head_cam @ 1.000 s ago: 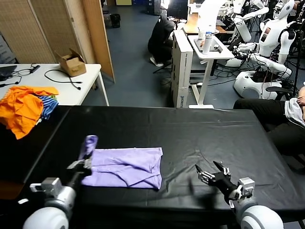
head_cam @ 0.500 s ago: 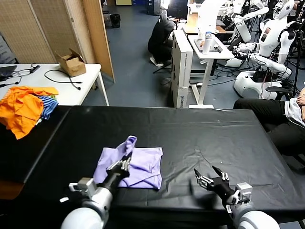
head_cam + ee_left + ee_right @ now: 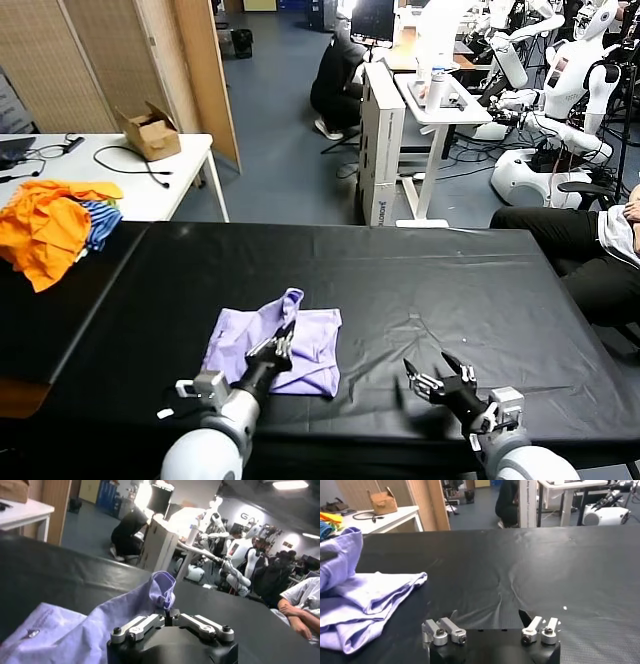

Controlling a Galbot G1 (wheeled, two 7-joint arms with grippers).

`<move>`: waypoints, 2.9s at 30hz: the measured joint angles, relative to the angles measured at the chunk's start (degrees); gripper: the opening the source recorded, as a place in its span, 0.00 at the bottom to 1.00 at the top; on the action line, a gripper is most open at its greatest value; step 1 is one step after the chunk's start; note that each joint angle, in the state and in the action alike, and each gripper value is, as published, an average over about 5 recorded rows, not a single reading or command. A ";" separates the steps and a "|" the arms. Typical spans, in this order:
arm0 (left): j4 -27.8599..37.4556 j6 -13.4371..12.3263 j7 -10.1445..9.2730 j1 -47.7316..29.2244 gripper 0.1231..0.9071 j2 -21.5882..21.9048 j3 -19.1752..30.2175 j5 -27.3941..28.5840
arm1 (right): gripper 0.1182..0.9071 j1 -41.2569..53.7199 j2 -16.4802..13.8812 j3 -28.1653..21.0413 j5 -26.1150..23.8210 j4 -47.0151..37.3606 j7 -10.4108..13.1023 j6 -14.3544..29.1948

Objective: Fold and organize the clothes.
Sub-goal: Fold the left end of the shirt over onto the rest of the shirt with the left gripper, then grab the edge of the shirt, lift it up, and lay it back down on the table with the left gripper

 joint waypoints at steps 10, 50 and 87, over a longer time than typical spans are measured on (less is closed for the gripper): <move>2.68 -0.81 0.93 -0.52 0.36 -1.54 1.71 4.04 | 1.00 2.40 -2.14 -2.23 0.63 -0.89 -2.18 -0.48; -0.47 -5.23 1.31 2.51 1.00 1.23 -6.60 10.56 | 0.26 19.34 -0.04 -28.40 6.08 -6.94 -0.13 -1.87; 7.59 -12.74 7.45 3.26 1.00 -2.37 -14.14 2.71 | 1.00 5.44 -1.49 -11.27 9.61 7.43 1.90 -4.17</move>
